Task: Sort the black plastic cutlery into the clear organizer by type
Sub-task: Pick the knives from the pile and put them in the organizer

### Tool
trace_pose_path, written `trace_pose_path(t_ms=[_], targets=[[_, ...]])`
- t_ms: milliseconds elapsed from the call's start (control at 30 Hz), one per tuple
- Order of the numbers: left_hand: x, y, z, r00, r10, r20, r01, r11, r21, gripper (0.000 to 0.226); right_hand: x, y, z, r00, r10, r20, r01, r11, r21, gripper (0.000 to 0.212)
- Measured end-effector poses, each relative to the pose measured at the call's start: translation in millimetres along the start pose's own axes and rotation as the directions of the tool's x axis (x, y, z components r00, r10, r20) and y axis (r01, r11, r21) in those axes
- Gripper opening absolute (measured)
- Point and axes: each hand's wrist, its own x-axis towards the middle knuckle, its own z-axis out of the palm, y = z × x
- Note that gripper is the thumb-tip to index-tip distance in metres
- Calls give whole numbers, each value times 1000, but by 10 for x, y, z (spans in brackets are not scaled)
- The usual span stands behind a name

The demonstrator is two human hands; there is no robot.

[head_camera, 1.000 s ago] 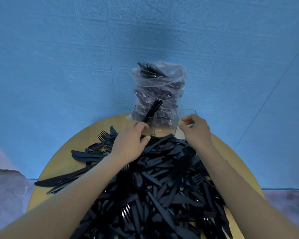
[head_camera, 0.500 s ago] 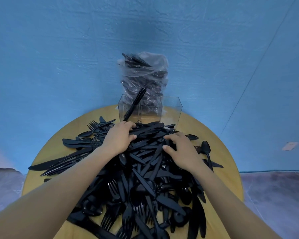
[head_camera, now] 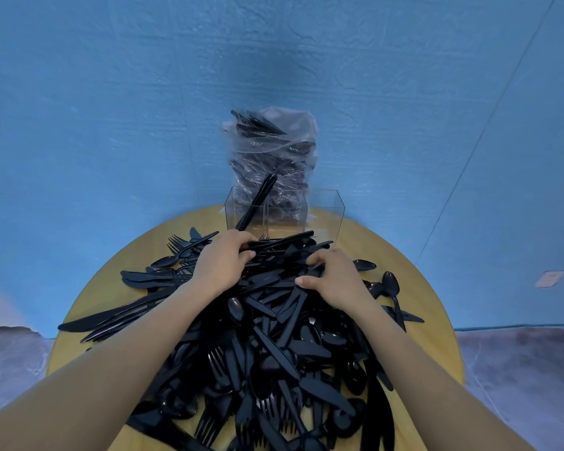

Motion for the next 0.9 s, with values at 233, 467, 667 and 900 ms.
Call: trace_pose_path(t_ms=[233,467,667,900], targets=[[-8,-21,-111,998,-27,-55,24,998,-49,27,30,2,-46,993,43,-110,-10,957,288,37],[-33,-4,-305,990,-24,-141,8,993,-114,8,82,-37,-91,981,143,-129,-34,786,617,32],[-126,65,-463,988,15,-153,-48,976,-211,13,83,-196,-195,974,150,-169,52,578,814,14],[-175,142,-589,993,42,-113,-69,967,-246,14,42,-536,-367,947,63,-316,248,485,839,26]])
